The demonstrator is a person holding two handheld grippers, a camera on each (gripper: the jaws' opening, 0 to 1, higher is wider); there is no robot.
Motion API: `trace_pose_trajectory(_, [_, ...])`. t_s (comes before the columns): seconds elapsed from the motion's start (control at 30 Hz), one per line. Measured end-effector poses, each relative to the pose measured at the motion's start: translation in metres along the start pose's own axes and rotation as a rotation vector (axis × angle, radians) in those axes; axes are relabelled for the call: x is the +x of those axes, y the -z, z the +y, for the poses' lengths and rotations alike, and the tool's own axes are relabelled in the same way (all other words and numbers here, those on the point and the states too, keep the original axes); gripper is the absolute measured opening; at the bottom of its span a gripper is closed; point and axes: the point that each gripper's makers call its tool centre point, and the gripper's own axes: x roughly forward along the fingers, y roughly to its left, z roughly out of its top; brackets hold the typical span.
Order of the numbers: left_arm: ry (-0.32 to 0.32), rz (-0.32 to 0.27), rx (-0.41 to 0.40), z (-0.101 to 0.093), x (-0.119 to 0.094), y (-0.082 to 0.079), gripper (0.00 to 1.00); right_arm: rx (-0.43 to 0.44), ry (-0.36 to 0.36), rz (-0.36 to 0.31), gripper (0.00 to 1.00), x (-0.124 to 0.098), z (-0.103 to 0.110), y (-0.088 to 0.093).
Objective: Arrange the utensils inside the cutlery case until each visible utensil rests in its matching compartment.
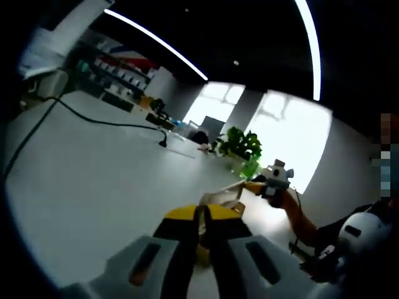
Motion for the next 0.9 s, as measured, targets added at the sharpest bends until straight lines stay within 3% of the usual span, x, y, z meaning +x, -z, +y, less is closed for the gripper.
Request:
trace_pose_trajectory(0.57, [0.027,-0.001,-0.011,-0.006,-0.006,0.017,0.04,-0.019,-0.009,-0.023,0.00,-0.002,0.004,0.011])
trace_pose_trajectory(0.9, [0.055,-0.012,-0.003,-0.012,-0.010,0.015,0.04,-0.044,-0.029,-0.049,0.01,-0.008,0.011,0.013])
